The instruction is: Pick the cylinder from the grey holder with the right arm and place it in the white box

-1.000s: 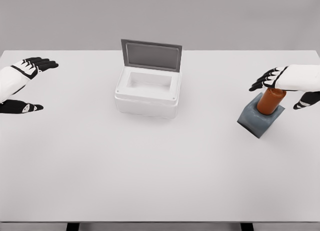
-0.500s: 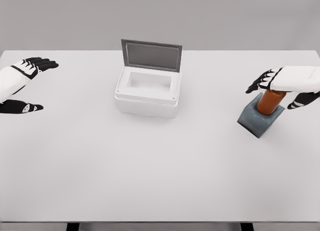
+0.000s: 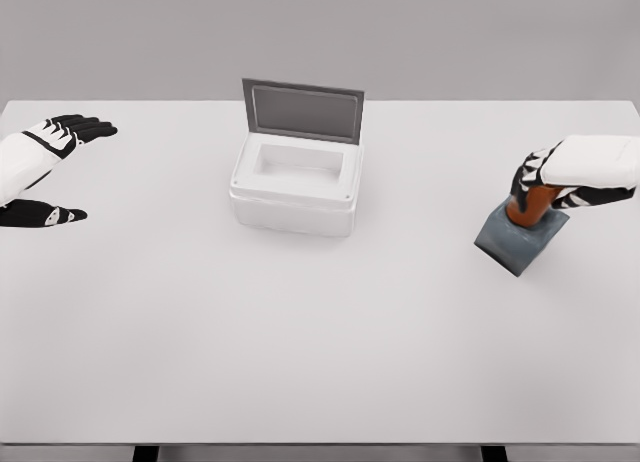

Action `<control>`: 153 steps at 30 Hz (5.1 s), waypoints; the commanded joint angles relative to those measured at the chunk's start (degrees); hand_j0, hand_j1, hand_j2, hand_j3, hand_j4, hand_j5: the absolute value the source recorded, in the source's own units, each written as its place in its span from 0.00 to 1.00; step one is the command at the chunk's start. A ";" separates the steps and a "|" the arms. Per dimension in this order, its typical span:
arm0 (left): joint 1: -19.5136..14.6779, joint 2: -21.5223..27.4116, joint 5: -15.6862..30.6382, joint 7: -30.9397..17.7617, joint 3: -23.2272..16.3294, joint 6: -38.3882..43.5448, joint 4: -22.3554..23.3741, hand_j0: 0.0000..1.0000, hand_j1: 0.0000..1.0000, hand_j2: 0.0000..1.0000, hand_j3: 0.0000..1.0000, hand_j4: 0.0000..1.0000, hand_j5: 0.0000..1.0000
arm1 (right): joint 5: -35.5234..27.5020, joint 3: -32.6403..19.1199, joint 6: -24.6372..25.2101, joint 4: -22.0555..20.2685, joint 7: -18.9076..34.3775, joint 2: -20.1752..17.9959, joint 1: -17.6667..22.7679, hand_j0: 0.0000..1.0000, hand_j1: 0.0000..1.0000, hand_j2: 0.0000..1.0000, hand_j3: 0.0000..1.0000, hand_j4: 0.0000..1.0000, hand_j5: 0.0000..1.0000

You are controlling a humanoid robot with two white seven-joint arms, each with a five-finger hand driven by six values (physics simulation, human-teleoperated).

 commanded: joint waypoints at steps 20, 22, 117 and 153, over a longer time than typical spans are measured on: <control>0.00 -0.03 0.41 0.03 0.00 0.08 -0.01 1.00 1.00 1.00 1.00 1.00 1.00 | 4.57 -5.74 0.08 1.66 0.01 13.18 -1.76 0.26 0.26 0.26 0.26 0.26 0.26; 0.00 -0.03 0.41 0.03 0.00 0.08 -0.01 1.00 1.00 1.00 1.00 1.00 1.00 | 5.97 -5.74 0.08 2.54 0.01 15.55 -2.72 0.26 0.26 0.26 0.26 0.26 0.26; -0.09 -0.12 0.41 0.03 0.00 0.08 -0.01 1.00 1.00 1.00 1.00 1.00 1.00 | 16.08 3.84 0.08 6.76 0.01 34.54 -14.68 0.98 0.98 0.98 0.98 0.98 0.98; -31.46 0.59 29.85 -20.64 -32.25 0.08 10.79 1.00 1.00 1.00 1.00 1.00 1.00 | -0.44 -52.94 0.08 -15.65 0.01 20.13 32.43 1.00 1.00 1.00 1.00 1.00 1.00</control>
